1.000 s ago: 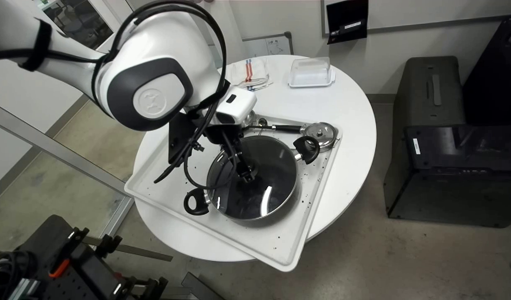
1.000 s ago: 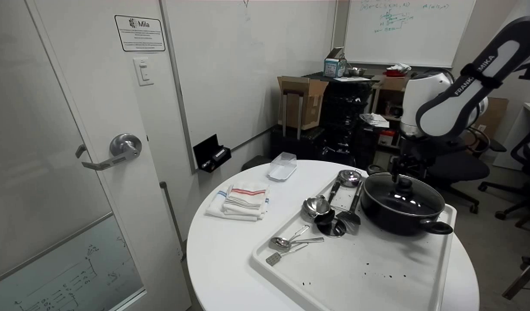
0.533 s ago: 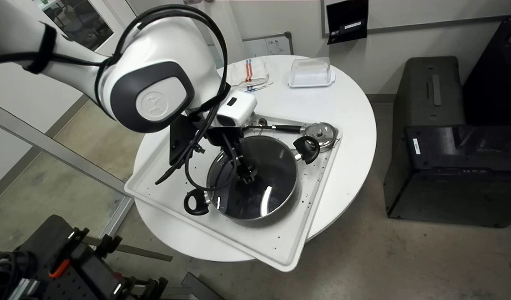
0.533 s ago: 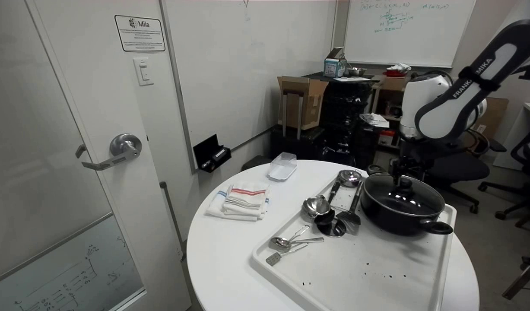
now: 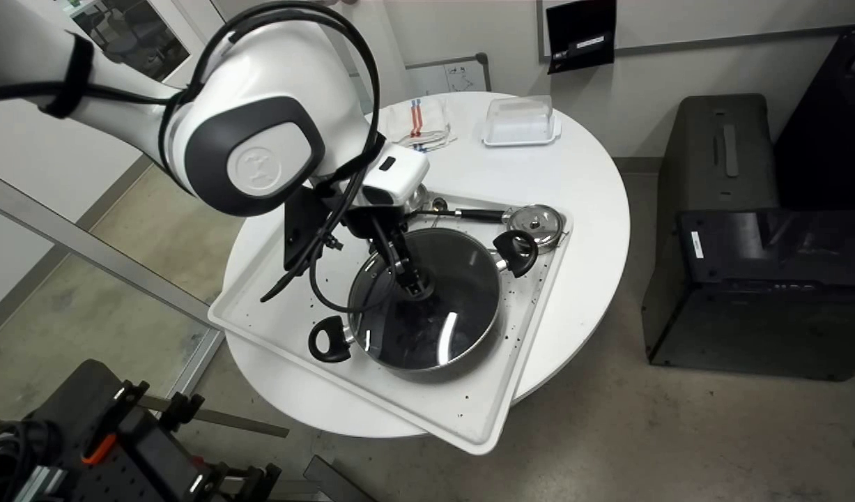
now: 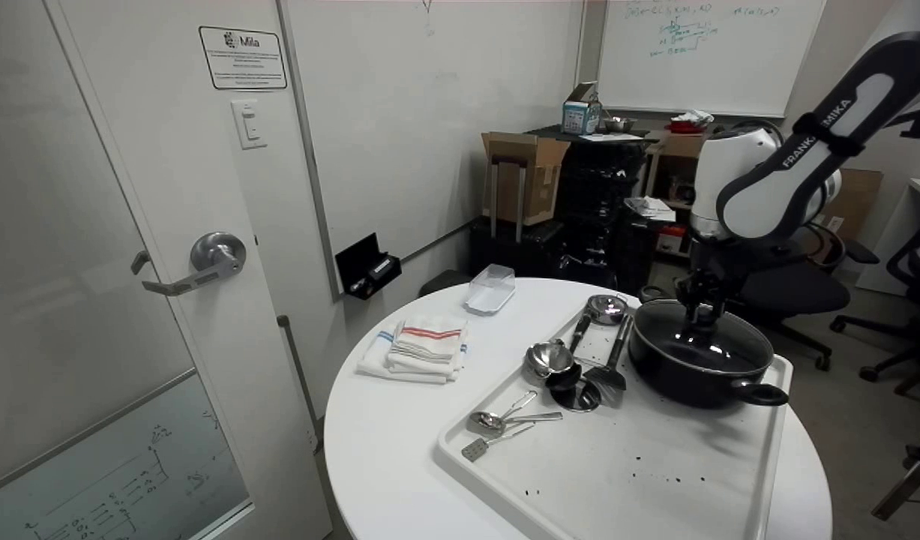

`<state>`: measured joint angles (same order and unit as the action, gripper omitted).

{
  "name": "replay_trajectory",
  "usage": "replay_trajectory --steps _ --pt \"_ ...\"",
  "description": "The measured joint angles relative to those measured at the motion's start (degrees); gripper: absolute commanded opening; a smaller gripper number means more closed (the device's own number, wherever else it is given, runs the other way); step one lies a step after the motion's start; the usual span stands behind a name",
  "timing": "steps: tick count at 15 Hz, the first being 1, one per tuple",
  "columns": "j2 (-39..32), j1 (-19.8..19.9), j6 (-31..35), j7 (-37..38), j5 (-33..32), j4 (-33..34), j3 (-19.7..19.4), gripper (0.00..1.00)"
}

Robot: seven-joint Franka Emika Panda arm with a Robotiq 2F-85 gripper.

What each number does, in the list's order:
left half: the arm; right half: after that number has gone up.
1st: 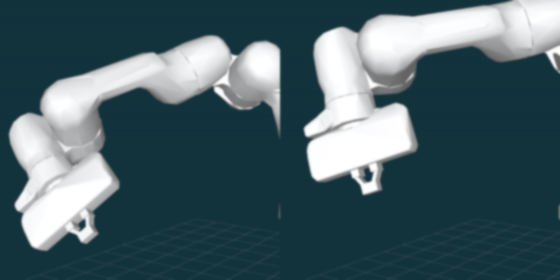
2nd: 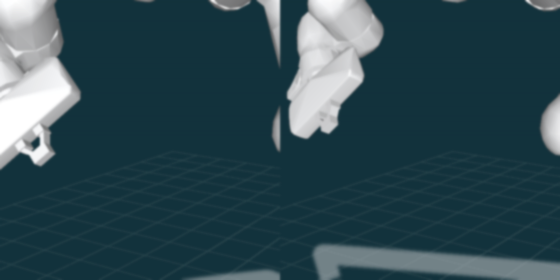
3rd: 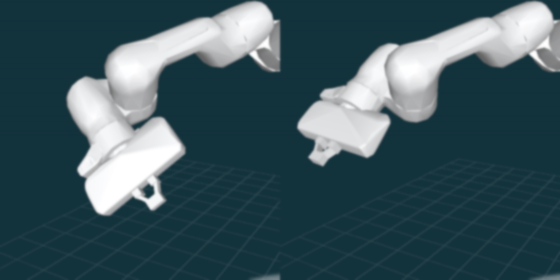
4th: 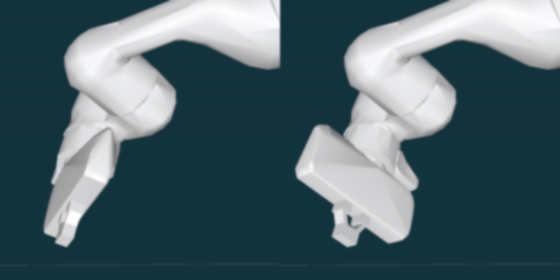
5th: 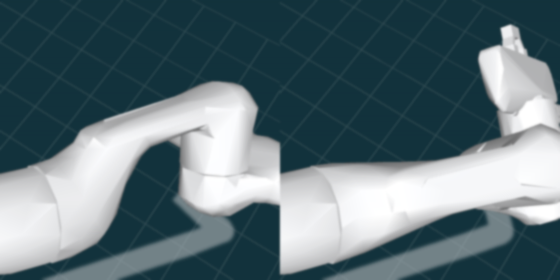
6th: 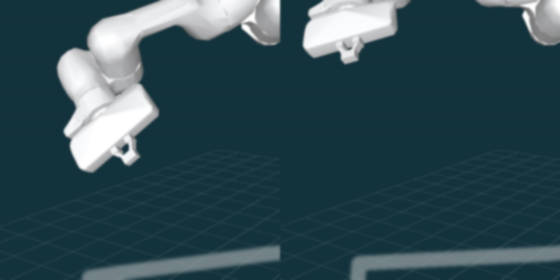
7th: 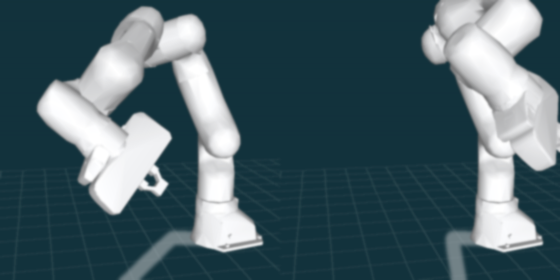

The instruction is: Remove the glass lid from the black pot.

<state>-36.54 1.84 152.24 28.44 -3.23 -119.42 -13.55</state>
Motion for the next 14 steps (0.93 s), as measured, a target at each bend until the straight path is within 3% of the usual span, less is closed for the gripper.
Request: replay_trajectory --steps 9,14 --pt "1.13 -0.11 -0.32 -0.35 0.94 -0.22 0.01 0.24" --pt "4.69 -2.08 -0.43 -0.34 0.71 -1.86 -0.11 0.24"
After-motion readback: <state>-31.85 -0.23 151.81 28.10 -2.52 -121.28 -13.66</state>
